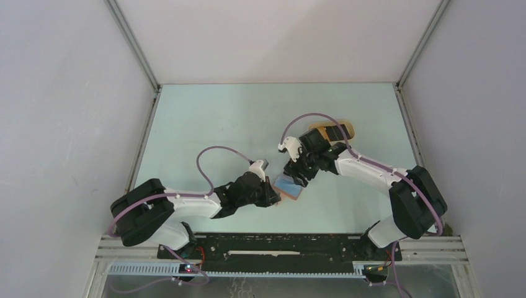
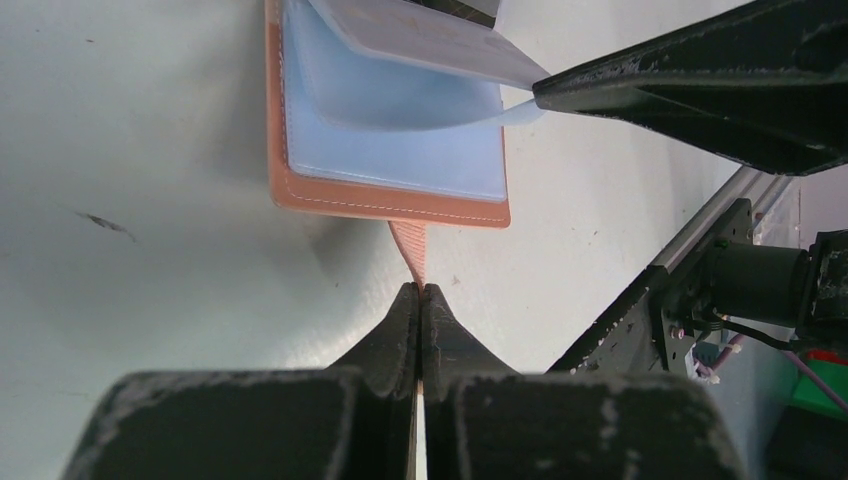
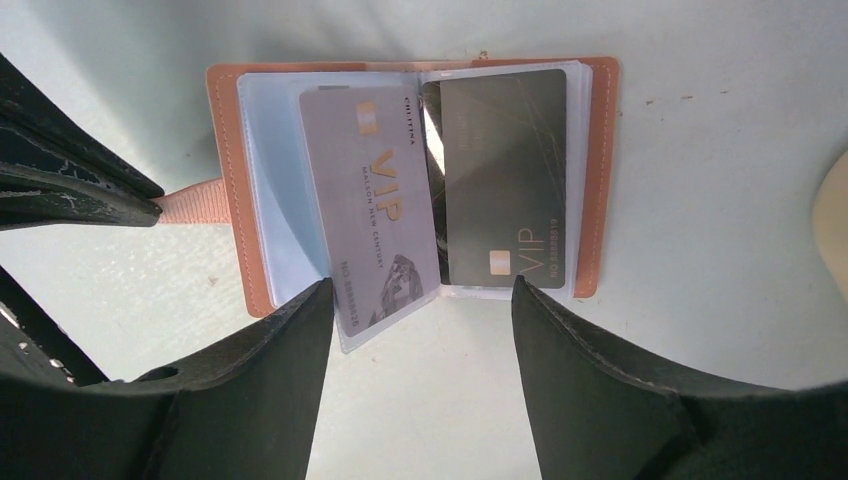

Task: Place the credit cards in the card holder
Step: Open the card holder at the center of the board.

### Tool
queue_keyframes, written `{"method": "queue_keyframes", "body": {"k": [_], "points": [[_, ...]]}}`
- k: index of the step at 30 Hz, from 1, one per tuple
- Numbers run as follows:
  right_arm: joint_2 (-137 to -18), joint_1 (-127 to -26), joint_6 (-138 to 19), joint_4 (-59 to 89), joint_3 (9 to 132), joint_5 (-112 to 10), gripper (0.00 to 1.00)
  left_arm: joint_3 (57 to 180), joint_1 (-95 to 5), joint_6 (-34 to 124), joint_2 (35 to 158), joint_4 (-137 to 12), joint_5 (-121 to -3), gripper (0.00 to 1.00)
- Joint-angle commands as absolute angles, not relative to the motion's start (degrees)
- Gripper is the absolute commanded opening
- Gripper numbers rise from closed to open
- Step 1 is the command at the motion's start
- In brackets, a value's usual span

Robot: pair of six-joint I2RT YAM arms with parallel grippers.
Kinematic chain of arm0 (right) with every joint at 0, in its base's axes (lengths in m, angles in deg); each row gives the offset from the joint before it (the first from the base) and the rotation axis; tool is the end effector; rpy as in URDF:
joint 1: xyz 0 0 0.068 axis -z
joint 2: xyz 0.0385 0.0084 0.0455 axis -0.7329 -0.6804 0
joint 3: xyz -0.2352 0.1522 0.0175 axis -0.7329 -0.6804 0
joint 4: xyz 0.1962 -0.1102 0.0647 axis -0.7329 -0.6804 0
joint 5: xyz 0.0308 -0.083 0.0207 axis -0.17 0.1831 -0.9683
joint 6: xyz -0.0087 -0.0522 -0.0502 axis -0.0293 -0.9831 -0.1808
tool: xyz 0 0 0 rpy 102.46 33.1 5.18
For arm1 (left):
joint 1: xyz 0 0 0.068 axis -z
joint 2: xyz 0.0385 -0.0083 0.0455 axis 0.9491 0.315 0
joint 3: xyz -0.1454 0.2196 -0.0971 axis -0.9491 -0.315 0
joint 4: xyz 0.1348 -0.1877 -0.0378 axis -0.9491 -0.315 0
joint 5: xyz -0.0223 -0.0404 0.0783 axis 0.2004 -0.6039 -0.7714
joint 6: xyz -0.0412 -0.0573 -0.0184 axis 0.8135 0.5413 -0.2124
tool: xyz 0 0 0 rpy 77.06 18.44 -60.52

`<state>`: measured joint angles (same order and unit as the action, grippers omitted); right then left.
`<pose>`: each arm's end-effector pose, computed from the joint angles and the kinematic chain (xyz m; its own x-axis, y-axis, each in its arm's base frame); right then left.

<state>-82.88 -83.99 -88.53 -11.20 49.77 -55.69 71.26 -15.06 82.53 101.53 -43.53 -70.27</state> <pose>0.2225 0.1827 0.2082 -0.3798 -0.7459 -0.5472 -0.8816 0.4711 -0.0303 0.1421 -0.2157 0.1623 -0.8364 -0.1087 -0.5373 0.3105 0.7138 -0.6277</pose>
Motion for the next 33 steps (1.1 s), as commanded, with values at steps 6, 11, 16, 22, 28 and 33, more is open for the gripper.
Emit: {"method": "queue_keyframes", "body": {"k": [6,11,16,22,28,33], "points": [[-83.9,-80.7,-88.1,-8.0,51.1,-52.5,0.73,71.7,-15.0,80.5,102.2,-44.6,-67.7,0.00],[-84.8,-80.3,-88.3,-7.3,51.1,-49.5,0.76,72.3,-15.0,80.1,102.7,-45.1,-66.9,0.00],[-85.5,-80.1,-88.9,-6.3,51.0,-47.6,0.78,72.9,-15.0,80.0,102.8,-45.2,-66.2,0.00],[-85.1,-79.0,-88.8,-5.9,51.1,-48.5,0.75,73.9,-15.0,79.4,102.7,-46.1,-65.8,0.00],[-85.8,-76.3,-88.2,-7.4,51.1,-54.9,0.73,74.4,-15.1,79.3,103.3,-47.3,-66.1,0.00],[-85.5,-76.7,-90.6,-10.0,51.1,-62.7,0.74,74.8,-15.1,79.0,103.3,-48.0,-66.5,0.00]]}}
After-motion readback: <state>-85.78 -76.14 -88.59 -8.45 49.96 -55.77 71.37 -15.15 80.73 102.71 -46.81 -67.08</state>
